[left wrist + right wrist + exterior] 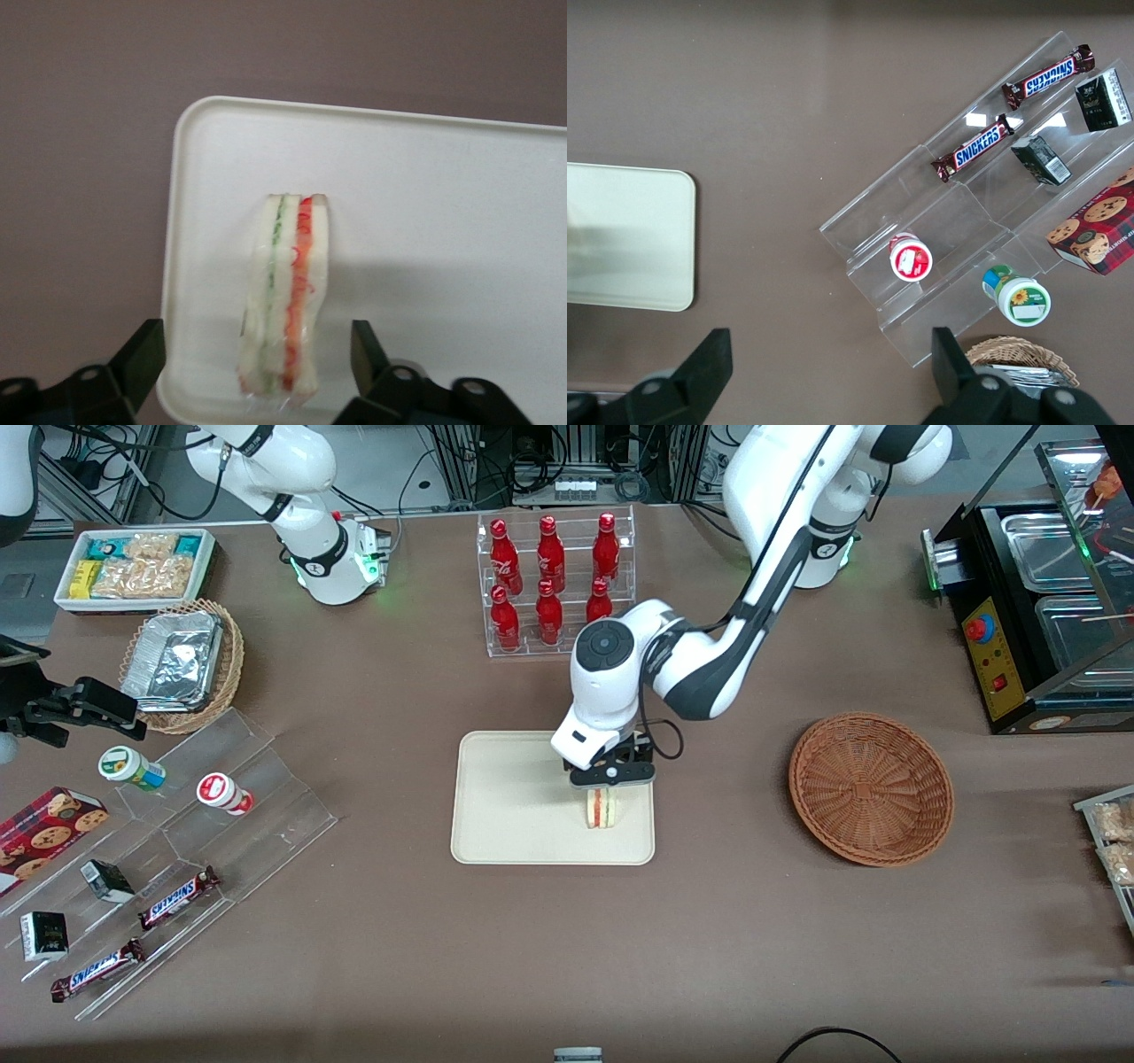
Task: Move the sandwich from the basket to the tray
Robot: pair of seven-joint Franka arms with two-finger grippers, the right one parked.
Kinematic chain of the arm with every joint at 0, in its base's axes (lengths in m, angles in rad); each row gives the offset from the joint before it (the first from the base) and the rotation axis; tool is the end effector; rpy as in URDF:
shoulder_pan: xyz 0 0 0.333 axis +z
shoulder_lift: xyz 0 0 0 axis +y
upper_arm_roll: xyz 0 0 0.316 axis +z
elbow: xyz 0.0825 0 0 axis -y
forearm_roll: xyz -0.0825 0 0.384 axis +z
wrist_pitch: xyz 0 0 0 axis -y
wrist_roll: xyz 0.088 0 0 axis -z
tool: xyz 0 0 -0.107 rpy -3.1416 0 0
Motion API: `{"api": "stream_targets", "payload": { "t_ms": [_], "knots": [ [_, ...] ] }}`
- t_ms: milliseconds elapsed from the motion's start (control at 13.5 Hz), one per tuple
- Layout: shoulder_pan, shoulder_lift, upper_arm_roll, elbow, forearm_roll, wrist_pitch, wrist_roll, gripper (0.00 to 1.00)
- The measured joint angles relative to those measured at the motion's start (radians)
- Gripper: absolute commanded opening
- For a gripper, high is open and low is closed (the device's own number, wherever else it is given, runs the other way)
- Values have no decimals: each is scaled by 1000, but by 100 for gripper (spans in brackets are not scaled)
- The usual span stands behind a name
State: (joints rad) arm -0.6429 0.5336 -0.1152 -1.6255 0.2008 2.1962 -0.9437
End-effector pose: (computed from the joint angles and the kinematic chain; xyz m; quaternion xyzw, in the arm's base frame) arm 0.5122 -0.4614 0.3172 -0.9974 -0.0441 -0.0541 0.0194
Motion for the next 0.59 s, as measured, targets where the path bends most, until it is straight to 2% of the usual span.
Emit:
{"api": "stream_targets", "payload": {
  "t_ms": [370, 593],
  "knots": [
    [55, -199, 9, 10, -1, -249, -5, 100],
    [138, -340, 12, 11, -2, -394, 27, 100]
  ]
}}
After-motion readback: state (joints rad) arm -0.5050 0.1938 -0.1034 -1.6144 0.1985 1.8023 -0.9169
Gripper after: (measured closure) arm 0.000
